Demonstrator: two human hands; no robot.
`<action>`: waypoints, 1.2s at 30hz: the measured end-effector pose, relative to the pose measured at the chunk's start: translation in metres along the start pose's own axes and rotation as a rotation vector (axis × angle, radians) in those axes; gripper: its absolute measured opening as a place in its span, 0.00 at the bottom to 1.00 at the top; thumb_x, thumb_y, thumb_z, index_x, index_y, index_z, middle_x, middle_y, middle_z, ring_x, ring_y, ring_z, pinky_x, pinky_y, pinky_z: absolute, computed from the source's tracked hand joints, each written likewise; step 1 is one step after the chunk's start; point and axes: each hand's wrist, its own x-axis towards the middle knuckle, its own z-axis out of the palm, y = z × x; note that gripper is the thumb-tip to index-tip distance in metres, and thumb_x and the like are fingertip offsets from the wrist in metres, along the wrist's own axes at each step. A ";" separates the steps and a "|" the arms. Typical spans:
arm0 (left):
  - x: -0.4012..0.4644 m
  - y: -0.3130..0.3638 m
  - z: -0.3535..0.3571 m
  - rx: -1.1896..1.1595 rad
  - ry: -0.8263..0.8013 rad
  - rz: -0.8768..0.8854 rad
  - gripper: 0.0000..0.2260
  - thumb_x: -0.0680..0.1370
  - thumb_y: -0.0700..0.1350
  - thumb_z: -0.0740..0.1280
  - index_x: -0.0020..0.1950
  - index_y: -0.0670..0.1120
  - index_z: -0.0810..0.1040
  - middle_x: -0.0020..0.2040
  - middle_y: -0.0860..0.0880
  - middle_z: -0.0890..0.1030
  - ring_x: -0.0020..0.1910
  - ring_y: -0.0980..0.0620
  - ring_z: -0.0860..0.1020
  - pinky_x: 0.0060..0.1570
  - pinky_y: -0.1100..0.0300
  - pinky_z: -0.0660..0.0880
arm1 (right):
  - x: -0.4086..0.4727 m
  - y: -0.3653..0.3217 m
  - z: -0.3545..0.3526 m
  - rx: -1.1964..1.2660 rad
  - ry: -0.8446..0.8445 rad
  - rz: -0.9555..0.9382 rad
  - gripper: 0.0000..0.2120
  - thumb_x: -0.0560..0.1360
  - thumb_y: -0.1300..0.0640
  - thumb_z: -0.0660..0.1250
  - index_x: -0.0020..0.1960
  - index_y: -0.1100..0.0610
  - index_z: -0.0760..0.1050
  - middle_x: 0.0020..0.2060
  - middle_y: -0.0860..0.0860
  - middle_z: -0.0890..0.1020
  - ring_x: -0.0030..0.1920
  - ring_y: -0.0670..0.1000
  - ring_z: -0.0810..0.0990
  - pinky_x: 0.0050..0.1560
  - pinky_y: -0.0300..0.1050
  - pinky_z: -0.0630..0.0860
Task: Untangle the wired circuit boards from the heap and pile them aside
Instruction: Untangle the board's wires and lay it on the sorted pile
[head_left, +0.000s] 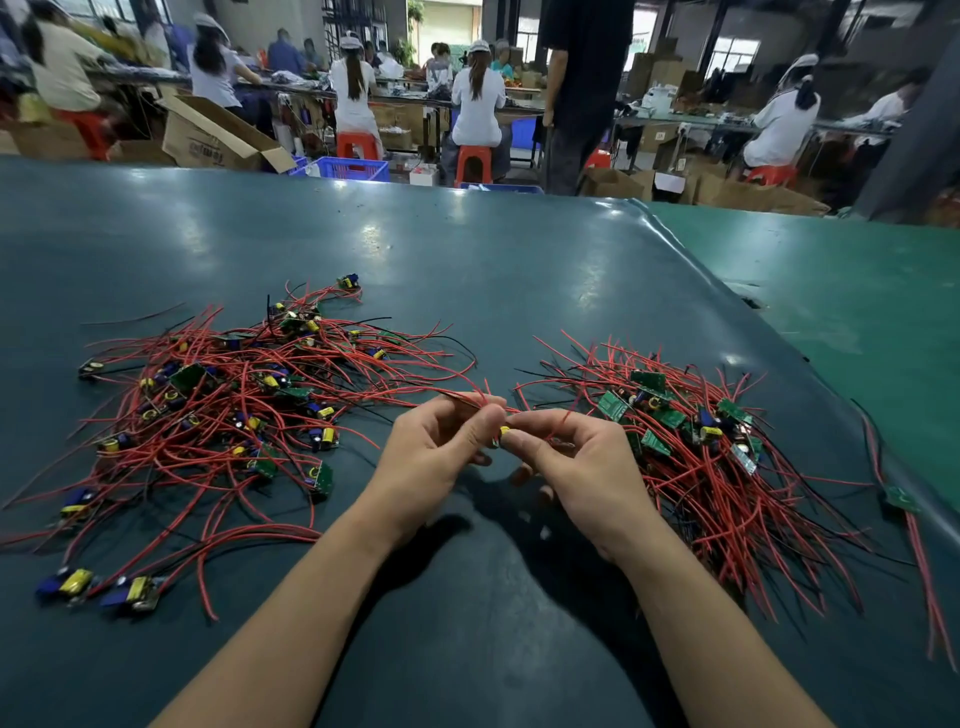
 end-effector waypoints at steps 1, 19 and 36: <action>0.000 -0.001 0.000 0.029 -0.010 0.005 0.11 0.72 0.46 0.71 0.52 0.43 0.81 0.44 0.47 0.85 0.43 0.54 0.81 0.44 0.62 0.79 | 0.000 0.000 0.002 0.021 0.007 0.000 0.05 0.71 0.62 0.75 0.44 0.53 0.84 0.36 0.52 0.86 0.33 0.48 0.82 0.31 0.36 0.75; 0.007 -0.005 0.000 -0.176 0.217 0.035 0.05 0.78 0.31 0.65 0.45 0.39 0.78 0.43 0.44 0.85 0.43 0.49 0.83 0.44 0.58 0.80 | 0.004 -0.006 0.008 0.482 0.086 0.324 0.03 0.81 0.61 0.63 0.48 0.58 0.71 0.33 0.55 0.84 0.29 0.52 0.83 0.24 0.38 0.75; -0.003 0.002 0.006 0.002 0.051 0.067 0.09 0.67 0.29 0.76 0.43 0.39 0.80 0.39 0.47 0.86 0.39 0.54 0.83 0.43 0.66 0.78 | 0.004 0.003 0.012 0.352 0.132 0.298 0.11 0.77 0.58 0.69 0.37 0.57 0.82 0.27 0.49 0.78 0.23 0.44 0.73 0.21 0.35 0.68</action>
